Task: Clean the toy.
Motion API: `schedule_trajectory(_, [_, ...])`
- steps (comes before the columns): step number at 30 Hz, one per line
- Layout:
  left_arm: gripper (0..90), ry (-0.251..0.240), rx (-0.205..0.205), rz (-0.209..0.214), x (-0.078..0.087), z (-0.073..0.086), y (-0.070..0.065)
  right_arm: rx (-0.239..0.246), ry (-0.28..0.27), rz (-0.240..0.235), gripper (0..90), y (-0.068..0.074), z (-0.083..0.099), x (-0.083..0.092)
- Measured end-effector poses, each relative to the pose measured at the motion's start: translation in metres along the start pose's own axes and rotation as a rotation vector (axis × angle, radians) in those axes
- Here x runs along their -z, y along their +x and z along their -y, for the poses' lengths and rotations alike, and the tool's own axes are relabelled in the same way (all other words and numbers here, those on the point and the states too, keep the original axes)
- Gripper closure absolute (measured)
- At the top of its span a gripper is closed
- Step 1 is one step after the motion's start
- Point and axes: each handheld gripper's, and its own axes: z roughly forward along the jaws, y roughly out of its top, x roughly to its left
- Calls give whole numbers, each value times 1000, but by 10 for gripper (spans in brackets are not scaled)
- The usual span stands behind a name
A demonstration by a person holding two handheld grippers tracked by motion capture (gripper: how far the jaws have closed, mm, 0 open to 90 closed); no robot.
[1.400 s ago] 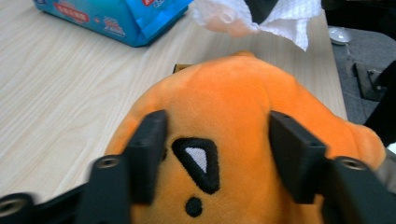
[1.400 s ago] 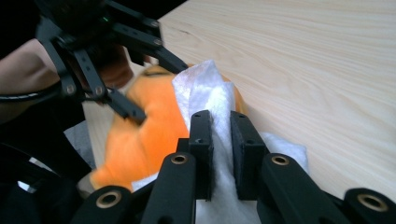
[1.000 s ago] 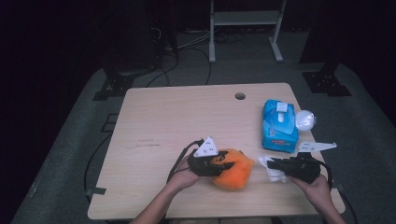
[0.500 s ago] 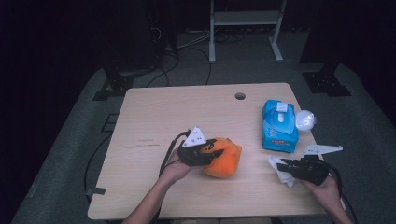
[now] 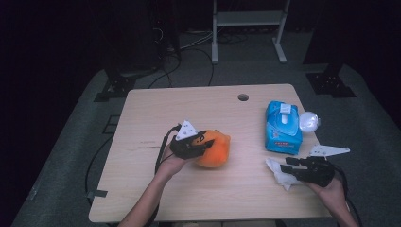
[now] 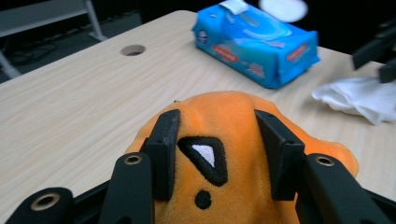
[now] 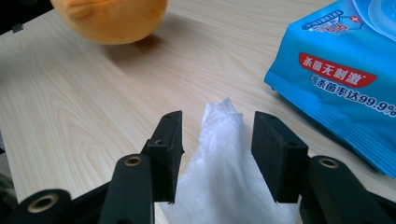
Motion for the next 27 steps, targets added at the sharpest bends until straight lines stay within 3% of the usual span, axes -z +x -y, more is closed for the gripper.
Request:
schedule_trajectory(3, [543,4,5,-28,0,2,5,4,3,2,518,0,0,-1])
schedule_trajectory(5, [543,-3,31,-74,0,7,11,7,6,-2,508,2,-1,-2])
schedule_trajectory(8, [533,13,63,-94,-2,14,18,12,2,-6,496,3,-3,-3])
schedule_trajectory(11, [506,29,72,-95,-4,19,19,21,-1,-8,490,5,-5,-4])
schedule_trajectory(12, [494,13,96,-85,-3,23,20,20,0,-7,487,6,-6,-4])
schedule_trajectory(20, [380,-7,127,-61,6,18,22,19,-10,-13,466,5,-9,-5])
schedule_trajectory(27, [326,-13,128,-51,12,14,23,21,-15,-14,443,3,-12,-7])
